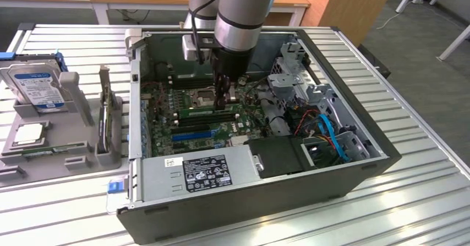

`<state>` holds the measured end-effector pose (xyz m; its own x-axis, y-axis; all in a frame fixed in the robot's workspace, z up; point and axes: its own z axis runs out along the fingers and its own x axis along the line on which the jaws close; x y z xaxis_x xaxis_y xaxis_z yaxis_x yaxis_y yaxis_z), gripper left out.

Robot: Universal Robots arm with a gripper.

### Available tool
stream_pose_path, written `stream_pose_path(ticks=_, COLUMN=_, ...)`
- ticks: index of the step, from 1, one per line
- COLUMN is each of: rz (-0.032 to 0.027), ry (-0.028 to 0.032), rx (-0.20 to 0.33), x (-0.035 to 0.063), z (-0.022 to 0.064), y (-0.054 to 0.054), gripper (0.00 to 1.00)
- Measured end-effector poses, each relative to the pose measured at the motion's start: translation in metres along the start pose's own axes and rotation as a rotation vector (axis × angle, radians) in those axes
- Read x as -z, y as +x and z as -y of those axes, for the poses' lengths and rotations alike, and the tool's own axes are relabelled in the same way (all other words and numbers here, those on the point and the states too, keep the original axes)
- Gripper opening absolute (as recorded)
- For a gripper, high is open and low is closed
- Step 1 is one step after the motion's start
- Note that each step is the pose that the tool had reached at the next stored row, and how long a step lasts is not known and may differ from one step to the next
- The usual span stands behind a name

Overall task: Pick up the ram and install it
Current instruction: 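Insert the ram into the slot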

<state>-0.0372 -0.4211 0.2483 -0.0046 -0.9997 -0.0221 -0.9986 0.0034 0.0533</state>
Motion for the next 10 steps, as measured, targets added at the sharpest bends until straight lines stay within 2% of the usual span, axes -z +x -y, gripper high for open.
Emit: stream_pose_path(ticks=10, rz=0.0, ry=0.0, rx=0.0, x=-0.003, z=0.0002, y=0.0001, gripper=0.11)
